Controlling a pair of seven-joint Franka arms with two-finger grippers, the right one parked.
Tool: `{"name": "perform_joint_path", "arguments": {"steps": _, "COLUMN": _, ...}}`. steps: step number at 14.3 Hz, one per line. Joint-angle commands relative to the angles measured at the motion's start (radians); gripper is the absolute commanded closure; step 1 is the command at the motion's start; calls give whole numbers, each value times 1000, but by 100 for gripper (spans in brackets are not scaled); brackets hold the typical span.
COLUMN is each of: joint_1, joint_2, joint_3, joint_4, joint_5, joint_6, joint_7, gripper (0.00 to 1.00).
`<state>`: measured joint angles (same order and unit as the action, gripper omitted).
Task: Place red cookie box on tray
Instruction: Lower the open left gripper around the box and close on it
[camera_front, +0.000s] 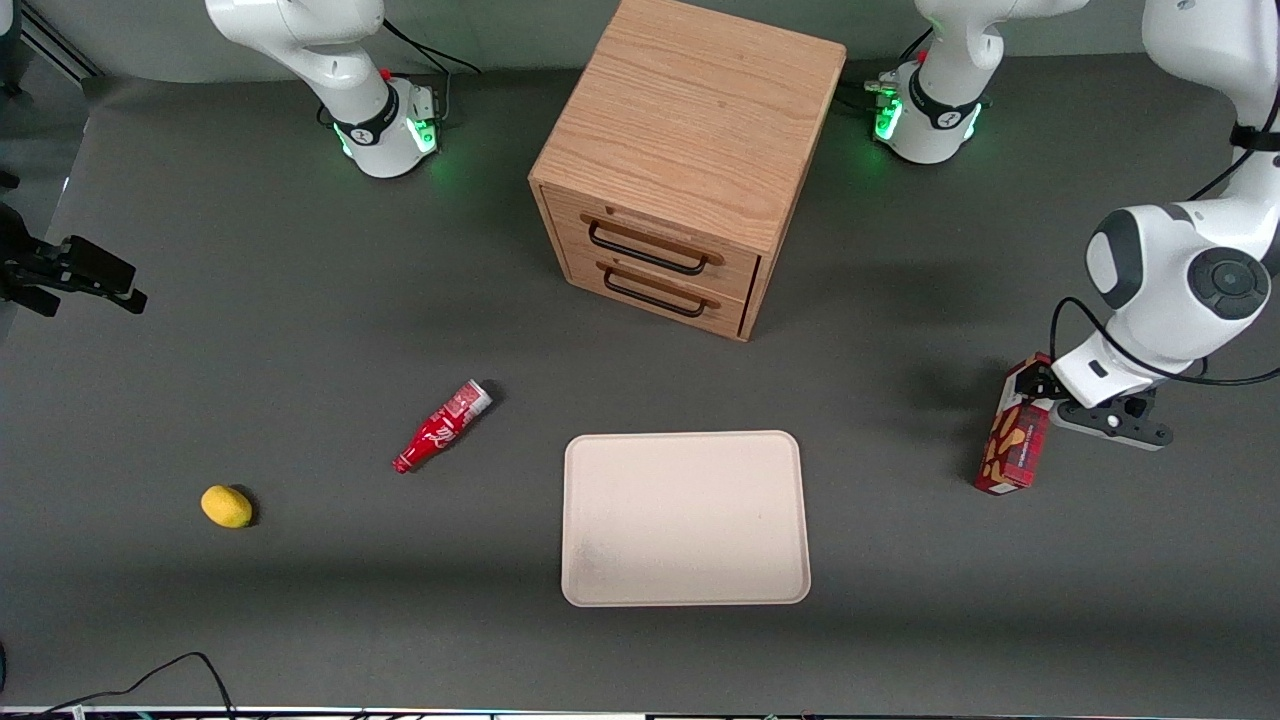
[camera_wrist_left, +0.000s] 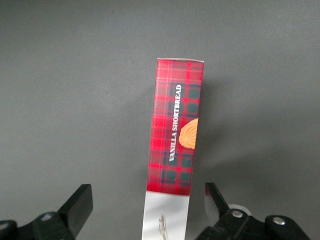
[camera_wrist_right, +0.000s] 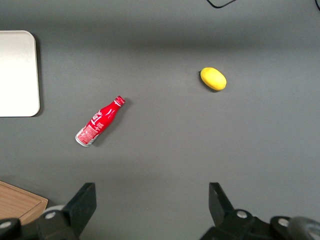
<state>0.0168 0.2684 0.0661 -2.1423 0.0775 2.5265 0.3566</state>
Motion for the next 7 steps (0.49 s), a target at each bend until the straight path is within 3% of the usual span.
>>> {"name": "perform_joint_path", "arguments": {"steps": 1, "joint_1": -21, "joint_2": 32, "joint_3": 3, "joint_4": -11, "joint_5": -10, "joint_6": 67, "joint_7": -5, "gripper": 0}}
{"name": "perform_joint_path", "arguments": {"steps": 7, "joint_1": -21, "joint_2": 86, "joint_3": 3, "joint_4": -11, "joint_5": -9, "joint_6": 155, "joint_7": 5, "gripper": 0}}
